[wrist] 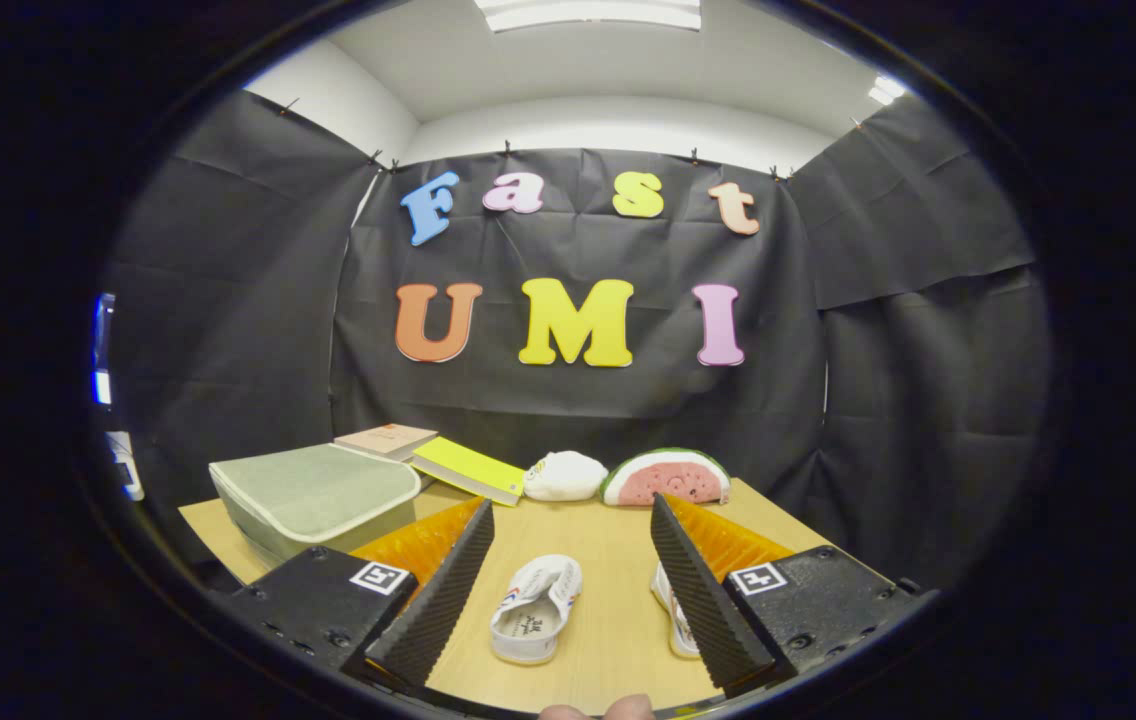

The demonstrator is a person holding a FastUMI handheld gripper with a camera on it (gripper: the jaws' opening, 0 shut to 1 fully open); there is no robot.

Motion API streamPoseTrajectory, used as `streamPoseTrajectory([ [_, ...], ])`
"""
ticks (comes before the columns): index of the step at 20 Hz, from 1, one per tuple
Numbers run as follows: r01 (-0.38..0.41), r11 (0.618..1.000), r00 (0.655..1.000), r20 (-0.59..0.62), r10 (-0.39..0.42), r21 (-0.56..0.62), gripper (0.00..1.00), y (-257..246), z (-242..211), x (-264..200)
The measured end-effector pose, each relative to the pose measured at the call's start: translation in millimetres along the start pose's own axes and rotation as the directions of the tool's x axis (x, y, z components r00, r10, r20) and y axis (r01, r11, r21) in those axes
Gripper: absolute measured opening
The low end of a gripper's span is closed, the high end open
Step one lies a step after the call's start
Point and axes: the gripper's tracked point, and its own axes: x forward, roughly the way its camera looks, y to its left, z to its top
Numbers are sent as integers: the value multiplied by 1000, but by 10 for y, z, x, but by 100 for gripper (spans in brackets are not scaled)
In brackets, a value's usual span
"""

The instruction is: Open the storage box then place both shoes into the box .Put the left shoe in first, then the right shoe, with the right side of both shoes facing outward in a uniform manner.

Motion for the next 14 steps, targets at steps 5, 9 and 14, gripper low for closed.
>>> streamPoseTrajectory([
  [5,-61,997,997,-36,62,43,100,-236,-232,147],
  [9,-232,957,958,-132,256,176,100,30,-571,377],
  [14,-441,827,846,-146,513,348,100,729,-667,583],
])
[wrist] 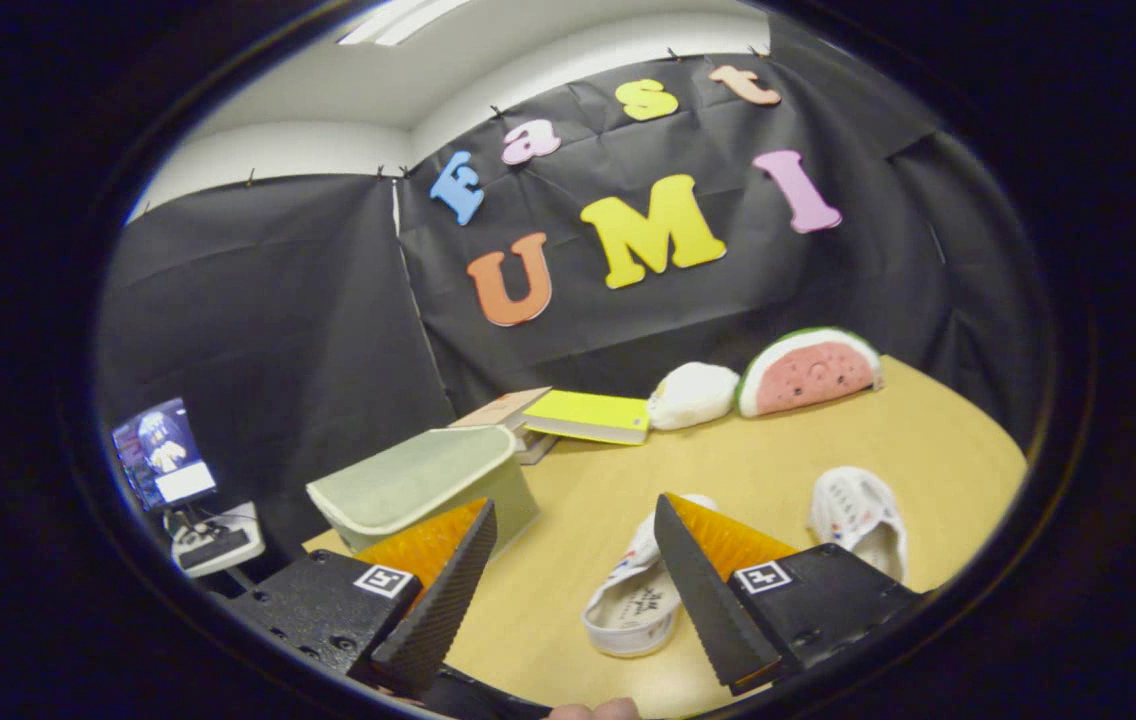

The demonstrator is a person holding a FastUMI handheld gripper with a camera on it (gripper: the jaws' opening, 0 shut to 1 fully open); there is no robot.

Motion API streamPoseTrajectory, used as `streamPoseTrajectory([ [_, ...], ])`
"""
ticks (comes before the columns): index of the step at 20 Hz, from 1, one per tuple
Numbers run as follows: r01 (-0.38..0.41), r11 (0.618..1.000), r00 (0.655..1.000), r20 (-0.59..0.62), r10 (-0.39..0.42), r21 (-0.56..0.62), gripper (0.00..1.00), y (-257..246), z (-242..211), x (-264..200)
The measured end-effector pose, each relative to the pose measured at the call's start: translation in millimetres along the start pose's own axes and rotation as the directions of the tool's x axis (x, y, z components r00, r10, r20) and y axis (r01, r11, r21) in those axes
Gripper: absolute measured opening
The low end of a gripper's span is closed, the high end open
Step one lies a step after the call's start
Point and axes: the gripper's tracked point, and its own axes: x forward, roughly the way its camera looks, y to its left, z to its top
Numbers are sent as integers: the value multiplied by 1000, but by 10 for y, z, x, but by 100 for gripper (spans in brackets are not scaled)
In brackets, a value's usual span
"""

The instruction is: Open the storage box then place both shoes into the box .Put the left shoe in first, then the right shoe, with the right side of both shoes facing outward in a uniform manner.

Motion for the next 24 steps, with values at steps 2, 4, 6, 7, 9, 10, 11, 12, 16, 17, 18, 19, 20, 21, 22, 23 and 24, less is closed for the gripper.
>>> streamPoseTrajectory([
  [2,-84,994,996,-32,86,64,100,152,-62,185],
  [4,-154,978,986,-49,162,138,100,287,-77,345],
  [6,-217,955,970,-63,233,201,100,434,-91,503],
  [7,-241,944,962,-72,263,226,100,498,-102,566],
  [9,-286,920,943,-93,321,269,100,663,-129,663],
  [10,-305,907,932,-104,347,292,100,727,-153,722],
  [11,-318,894,923,-114,368,314,100,777,-176,775],
  [12,-328,882,914,-121,387,338,100,814,-203,814],
  [16,-362,810,870,-144,471,462,100,1034,-270,1027],
  [17,-363,791,861,-147,487,492,100,1067,-281,1085],
  [18,-361,773,853,-150,500,523,100,1088,-290,1128],
  [19,-356,757,846,-154,510,548,100,1112,-309,1177],
  [20,-350,742,841,-158,518,571,100,1145,-324,1217],
  [21,-342,726,835,-161,526,597,100,1161,-333,1270],
  [22,-337,705,827,-161,538,624,99,1201,-353,1317],
  [23,-334,680,817,-158,554,653,99,1226,-342,1352],
  [24,-332,653,807,-153,570,680,99,1261,-333,1348],
])
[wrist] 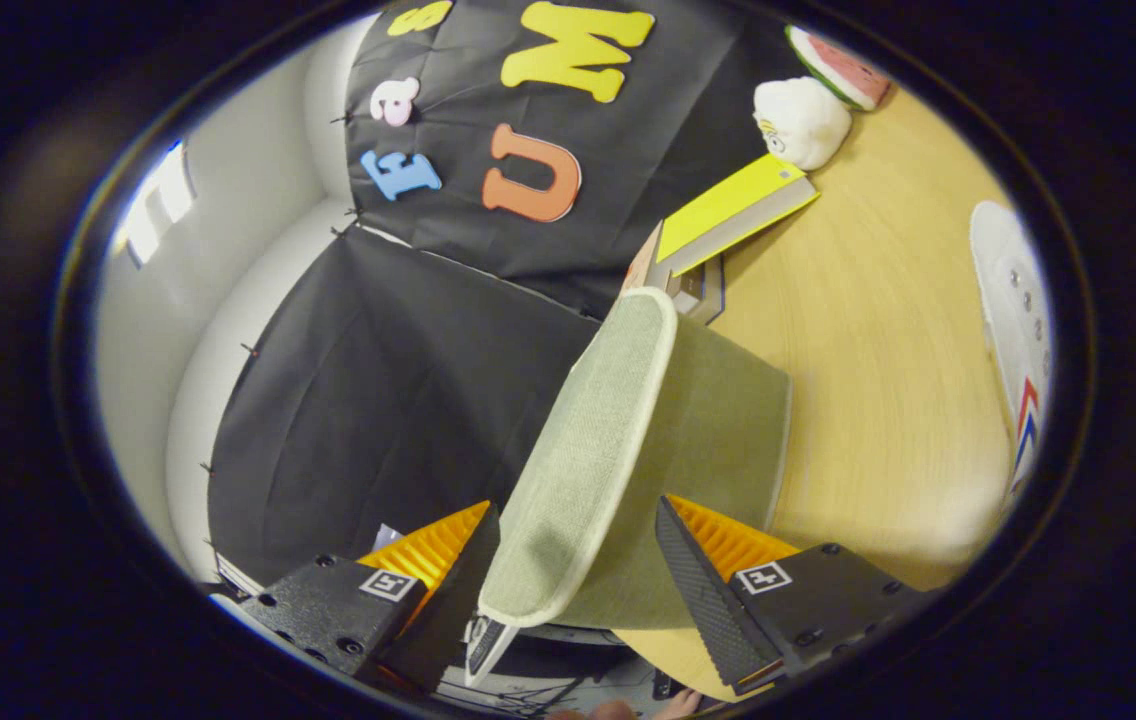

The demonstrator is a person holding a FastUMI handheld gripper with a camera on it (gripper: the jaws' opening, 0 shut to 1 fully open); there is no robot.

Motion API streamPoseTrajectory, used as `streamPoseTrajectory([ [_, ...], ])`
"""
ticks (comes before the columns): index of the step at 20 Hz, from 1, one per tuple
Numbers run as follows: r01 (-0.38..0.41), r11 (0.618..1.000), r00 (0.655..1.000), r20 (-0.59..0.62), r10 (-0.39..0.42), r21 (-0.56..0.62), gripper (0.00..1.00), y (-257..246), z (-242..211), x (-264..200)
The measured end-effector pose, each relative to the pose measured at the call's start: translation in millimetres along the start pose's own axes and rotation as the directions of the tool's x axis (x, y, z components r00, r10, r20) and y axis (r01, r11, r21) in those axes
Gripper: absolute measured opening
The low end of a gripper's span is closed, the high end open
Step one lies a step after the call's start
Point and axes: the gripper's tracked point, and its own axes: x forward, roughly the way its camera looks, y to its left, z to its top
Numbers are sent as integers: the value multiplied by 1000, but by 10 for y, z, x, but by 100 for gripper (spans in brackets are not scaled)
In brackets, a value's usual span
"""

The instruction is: Open the storage box then place both shoes into the box .Put the left shoe in first, then the right shoe, with the right side of both shoes facing outward in a uniform manner.

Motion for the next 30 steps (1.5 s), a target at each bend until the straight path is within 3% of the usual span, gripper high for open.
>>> streamPoseTrajectory([
  [5,-58,995,998,-34,61,82,95,93,4,152],
  [9,-62,996,998,-28,64,63,61,220,40,121],
  [10,-50,997,999,-11,51,55,41,220,83,96],
  [12,-28,998,999,-21,29,49,14,253,89,96],
  [16,-1,999,1000,-23,1,34,5,367,133,66],
  [24,30,998,1000,9,-30,-50,5,1077,225,121],
  [30,145,980,989,5,-146,-138,5,1554,136,512],
])
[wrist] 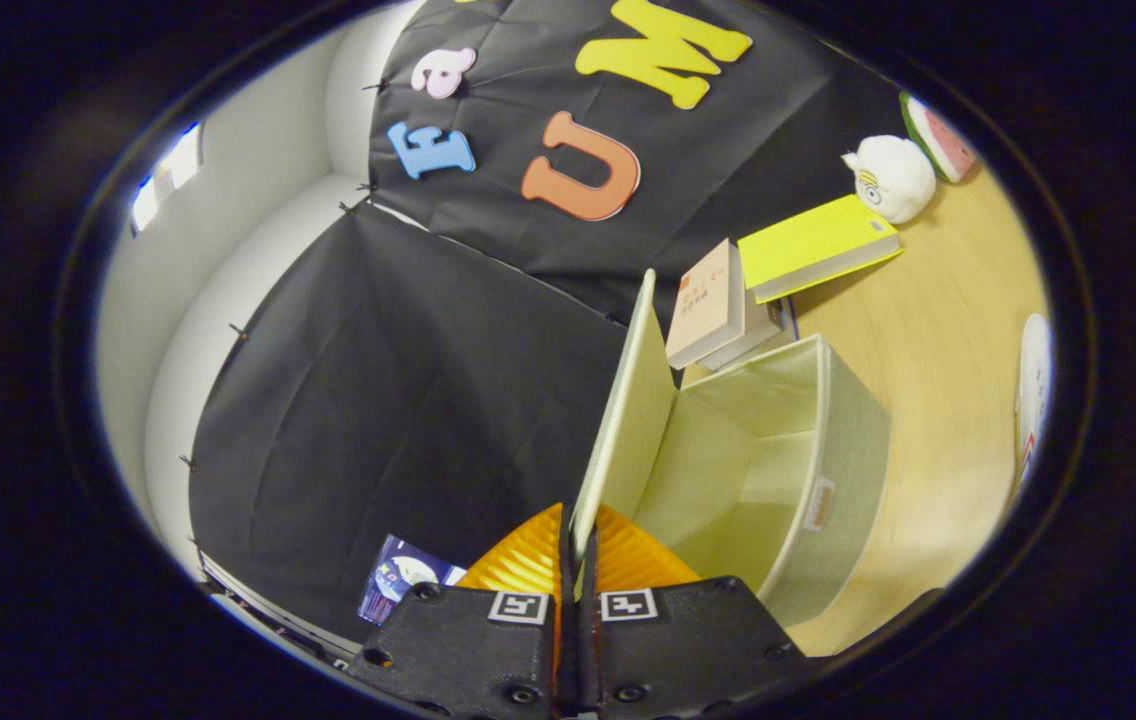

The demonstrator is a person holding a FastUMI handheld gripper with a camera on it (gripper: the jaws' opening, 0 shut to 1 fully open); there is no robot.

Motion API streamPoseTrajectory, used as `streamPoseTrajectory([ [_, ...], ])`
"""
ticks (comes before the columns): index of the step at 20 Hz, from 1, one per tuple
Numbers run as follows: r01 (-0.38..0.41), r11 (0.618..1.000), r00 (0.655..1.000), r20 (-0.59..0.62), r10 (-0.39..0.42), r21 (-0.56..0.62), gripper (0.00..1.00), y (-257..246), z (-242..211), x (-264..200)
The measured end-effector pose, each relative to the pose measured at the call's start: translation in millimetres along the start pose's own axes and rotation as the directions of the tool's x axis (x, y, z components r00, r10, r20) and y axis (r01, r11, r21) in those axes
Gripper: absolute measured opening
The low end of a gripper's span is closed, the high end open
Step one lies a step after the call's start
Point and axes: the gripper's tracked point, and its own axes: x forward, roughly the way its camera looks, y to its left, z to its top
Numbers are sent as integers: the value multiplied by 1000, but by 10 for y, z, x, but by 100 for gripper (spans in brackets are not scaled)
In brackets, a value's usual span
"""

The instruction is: Open the storage box then place both shoes into the box .Put the left shoe in first, then the right shoe, with the right side of both shoes facing outward in a uniform manner.

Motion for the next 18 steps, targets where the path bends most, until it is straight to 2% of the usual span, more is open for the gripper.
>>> streamPoseTrajectory([
  [4,68,995,998,-11,-69,-73,5,424,-42,270],
  [13,139,980,989,-21,-144,-145,5,952,-114,1005],
  [18,169,961,985,-4,-174,-217,15,1066,-120,1339],
])
